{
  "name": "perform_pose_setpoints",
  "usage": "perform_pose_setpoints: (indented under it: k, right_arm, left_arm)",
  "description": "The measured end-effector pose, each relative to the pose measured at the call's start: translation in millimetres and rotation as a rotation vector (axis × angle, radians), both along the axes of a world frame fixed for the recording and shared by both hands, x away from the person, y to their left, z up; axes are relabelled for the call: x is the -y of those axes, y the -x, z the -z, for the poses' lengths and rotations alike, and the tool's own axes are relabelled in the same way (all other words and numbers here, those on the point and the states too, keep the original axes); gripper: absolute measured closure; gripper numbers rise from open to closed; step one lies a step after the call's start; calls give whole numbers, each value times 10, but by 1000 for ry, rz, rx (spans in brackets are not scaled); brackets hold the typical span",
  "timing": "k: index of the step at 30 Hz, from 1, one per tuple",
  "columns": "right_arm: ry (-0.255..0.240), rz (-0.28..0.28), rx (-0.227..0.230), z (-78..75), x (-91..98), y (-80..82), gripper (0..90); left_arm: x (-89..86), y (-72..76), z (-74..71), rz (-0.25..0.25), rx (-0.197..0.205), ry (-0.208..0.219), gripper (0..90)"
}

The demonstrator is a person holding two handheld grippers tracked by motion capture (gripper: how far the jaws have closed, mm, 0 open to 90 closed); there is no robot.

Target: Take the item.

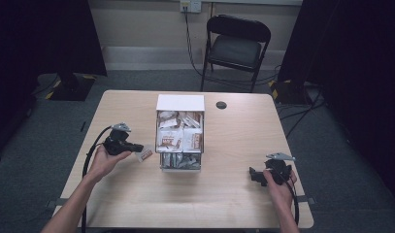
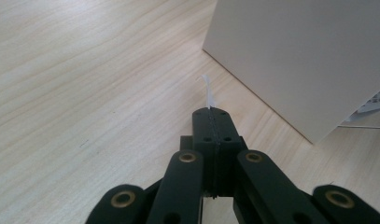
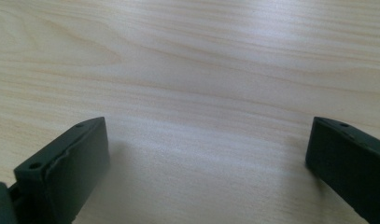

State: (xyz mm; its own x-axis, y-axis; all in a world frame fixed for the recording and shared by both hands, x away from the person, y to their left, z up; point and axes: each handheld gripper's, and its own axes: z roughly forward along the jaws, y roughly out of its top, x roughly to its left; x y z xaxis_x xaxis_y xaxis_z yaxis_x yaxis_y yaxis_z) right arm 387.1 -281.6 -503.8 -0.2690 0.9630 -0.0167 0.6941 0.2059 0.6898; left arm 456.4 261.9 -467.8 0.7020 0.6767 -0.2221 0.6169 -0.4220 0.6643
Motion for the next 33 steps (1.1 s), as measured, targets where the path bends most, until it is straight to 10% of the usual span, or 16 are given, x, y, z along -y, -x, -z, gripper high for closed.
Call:
perform_pose_setpoints:
  k: [13,33]
  right_arm:
    - [0,0,0,0,0,0,0]
    - [0,0,0,0,0,0,0]
  left_arm:
    - [-53,-29,47,-40,-9,-6,825]
    - [-63,36,-114,-87,34,4,335]
